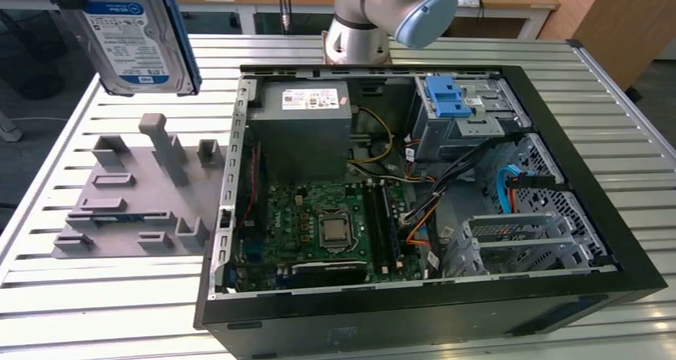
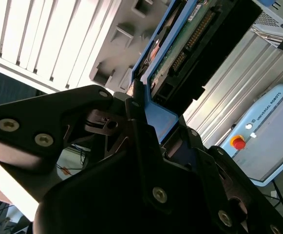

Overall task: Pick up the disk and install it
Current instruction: 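Pick up the disk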

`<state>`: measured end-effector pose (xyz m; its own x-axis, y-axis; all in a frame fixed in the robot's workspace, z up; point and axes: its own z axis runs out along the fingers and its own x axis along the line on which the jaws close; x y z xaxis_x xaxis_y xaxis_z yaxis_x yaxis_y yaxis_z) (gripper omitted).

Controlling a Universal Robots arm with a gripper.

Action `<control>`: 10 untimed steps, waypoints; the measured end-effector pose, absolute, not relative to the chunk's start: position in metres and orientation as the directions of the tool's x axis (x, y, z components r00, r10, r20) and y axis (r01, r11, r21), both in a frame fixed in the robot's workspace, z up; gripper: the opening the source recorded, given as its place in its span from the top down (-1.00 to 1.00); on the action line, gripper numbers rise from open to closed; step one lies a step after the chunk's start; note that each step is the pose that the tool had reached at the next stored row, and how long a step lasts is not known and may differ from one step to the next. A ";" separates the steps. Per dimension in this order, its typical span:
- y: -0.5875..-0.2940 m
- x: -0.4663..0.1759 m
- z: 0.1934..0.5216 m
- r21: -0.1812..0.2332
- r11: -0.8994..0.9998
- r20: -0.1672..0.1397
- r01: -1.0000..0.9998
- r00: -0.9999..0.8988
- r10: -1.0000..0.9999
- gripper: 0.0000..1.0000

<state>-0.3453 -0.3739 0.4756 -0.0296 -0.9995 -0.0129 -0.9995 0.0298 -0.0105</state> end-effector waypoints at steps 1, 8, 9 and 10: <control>-0.374 -0.344 0.476 -0.010 0.030 -0.013 -0.999 -0.030 -0.999 0.27; -0.379 -0.337 0.476 -0.010 0.032 -0.013 -0.999 -0.031 -0.999 0.27; -0.380 -0.335 0.476 -0.010 0.032 -0.013 -0.999 -0.032 -0.999 0.27; -0.380 -0.334 0.476 -0.010 0.032 -0.013 -0.999 -0.032 -0.999 0.27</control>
<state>-0.3344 -0.3804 0.4755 -0.0322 -0.9994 -0.0129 -0.9994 0.0323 -0.0101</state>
